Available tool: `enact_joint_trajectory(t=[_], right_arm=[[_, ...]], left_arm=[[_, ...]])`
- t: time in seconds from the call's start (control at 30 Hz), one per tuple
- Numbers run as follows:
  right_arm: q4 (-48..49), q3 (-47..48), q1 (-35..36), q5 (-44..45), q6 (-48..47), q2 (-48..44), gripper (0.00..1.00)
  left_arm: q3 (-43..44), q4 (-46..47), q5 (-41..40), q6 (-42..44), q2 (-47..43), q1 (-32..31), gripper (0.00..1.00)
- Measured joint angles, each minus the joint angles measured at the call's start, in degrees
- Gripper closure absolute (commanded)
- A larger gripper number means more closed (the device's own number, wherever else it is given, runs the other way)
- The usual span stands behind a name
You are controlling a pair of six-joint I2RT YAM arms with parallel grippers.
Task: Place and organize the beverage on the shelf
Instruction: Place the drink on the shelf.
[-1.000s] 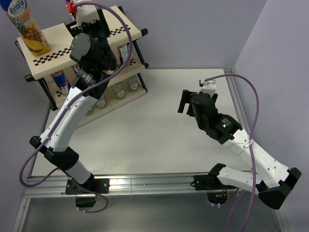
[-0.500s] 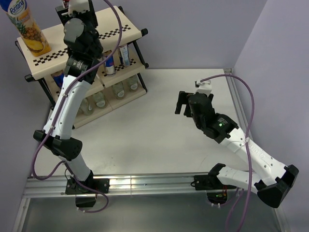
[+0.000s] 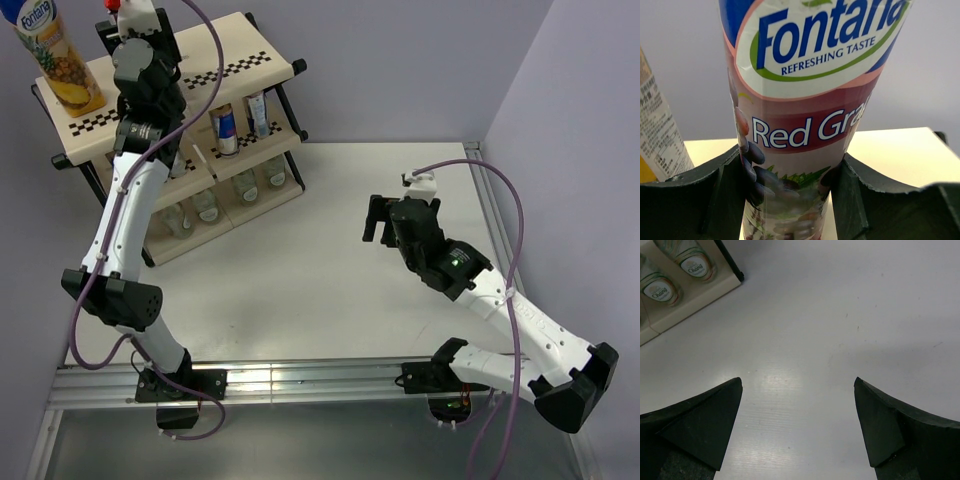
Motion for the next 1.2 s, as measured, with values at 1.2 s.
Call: enact_joint_trajectory(t=[1.2], right_arm=[[2.1,-0.5,0.0,-1.7,-0.7,-1.8,0.00]], left_arm=[[-22.3,16.3,2.9,-4.6,-10.8,2.2,0.25]])
